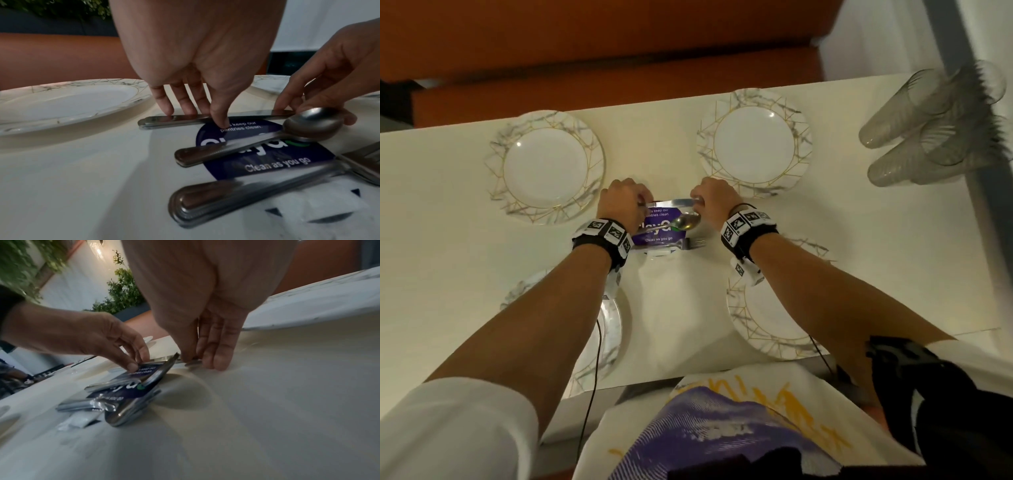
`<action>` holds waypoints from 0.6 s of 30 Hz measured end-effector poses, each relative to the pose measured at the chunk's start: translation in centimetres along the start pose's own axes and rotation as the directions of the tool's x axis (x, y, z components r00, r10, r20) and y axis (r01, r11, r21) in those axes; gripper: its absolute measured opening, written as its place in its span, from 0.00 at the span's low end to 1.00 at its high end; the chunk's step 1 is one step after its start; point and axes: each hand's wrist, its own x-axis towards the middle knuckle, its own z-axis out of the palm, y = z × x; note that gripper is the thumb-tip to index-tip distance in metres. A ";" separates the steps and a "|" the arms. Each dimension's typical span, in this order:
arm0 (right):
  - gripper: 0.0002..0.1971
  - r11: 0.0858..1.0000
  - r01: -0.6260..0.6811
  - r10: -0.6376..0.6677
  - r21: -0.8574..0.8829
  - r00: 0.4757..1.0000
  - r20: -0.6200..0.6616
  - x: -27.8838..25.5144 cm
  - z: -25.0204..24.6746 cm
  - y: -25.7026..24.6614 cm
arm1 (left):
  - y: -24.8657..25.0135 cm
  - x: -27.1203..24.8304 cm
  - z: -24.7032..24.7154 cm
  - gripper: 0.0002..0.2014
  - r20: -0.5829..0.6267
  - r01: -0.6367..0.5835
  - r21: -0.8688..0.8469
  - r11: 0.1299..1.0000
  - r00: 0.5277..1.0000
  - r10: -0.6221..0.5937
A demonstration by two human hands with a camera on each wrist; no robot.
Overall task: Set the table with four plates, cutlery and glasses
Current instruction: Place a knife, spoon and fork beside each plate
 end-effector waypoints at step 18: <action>0.08 0.998 -0.028 0.033 -0.056 0.996 0.077 1.1 -1.1 -0.7 | -0.3 0.8 -0.2 0.04 0.150 -0.101 -0.024 0.995 0.983 0.104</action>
